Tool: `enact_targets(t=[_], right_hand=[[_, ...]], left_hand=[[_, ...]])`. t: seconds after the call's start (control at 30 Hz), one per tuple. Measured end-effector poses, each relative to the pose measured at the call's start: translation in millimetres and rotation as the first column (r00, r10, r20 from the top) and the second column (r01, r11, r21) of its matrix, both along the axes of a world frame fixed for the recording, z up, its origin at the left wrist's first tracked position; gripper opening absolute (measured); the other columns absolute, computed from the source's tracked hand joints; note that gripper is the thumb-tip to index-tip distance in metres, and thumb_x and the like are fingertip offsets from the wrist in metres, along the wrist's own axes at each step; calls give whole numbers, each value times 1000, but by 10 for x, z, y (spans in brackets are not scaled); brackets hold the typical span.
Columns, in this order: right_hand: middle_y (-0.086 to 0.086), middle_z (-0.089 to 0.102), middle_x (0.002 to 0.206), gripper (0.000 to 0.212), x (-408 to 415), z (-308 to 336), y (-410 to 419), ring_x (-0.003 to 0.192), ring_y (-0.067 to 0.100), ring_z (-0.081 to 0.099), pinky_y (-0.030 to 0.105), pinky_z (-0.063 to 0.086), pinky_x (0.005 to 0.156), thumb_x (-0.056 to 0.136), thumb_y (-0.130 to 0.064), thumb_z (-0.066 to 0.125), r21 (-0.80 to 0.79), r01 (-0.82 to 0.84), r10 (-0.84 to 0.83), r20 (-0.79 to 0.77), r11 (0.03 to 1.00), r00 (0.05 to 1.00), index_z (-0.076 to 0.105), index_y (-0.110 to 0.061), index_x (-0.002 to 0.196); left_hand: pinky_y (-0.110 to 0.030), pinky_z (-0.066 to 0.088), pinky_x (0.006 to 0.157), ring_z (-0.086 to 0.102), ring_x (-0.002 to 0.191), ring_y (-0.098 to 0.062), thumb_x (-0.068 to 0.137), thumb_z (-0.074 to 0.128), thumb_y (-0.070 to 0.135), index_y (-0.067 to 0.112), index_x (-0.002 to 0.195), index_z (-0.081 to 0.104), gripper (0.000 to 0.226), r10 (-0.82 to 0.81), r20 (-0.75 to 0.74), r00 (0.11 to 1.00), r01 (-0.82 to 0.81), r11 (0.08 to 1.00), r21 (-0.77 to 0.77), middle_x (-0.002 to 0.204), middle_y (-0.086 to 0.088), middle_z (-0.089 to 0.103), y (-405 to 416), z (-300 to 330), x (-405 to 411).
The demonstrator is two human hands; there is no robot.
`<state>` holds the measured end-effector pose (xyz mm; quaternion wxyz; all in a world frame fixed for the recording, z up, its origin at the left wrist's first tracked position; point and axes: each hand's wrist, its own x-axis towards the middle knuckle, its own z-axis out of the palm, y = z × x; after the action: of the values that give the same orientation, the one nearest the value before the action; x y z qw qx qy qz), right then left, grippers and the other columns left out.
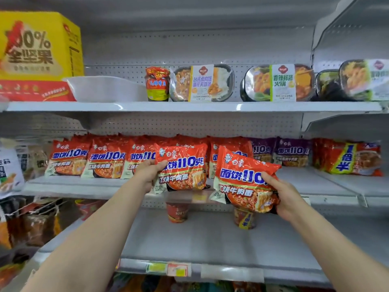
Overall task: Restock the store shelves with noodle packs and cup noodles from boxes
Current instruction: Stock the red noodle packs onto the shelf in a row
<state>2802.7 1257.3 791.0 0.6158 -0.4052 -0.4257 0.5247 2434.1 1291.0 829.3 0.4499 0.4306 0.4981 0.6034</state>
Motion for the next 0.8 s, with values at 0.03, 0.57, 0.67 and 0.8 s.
enact_targets(t=[0.03,0.57,0.67,0.8], right_hand=[[14,76,110,52,-17,33,16,100,35,74,49,57,88,80,-32,79,3,19,-19,14,1000,1000,63,-10,124],[13,77,106,42,-58,39,150,95,35,75,48,58,82,82,-31,77,48,218,-219,14,975,976,65,-12,118],[13,77,106,39,-59,37,167,94,34,75,47,58,79,84,-31,76,48,225,-226,6,973,974,65,-14,117],[13,76,109,45,-43,-28,187,96,33,75,45,58,78,82,-31,76,44,226,-226,-5,973,974,65,-13,121]], left_hand=[[-41,55,90,66,99,-24,77,82,24,10,115,54,49,-3,-2,1000,3,1000,11,108,-11,72,100,13,-25],[-47,51,99,60,103,-26,92,72,19,7,135,51,49,17,-112,994,-4,993,116,125,-10,64,1175,22,157],[-53,50,101,62,114,-32,90,74,30,10,132,55,50,109,-212,971,-79,987,142,126,-10,66,1234,-24,162],[-47,48,101,61,118,-34,93,70,33,9,133,56,48,193,-365,911,-130,973,192,128,-9,65,1271,-127,193]])
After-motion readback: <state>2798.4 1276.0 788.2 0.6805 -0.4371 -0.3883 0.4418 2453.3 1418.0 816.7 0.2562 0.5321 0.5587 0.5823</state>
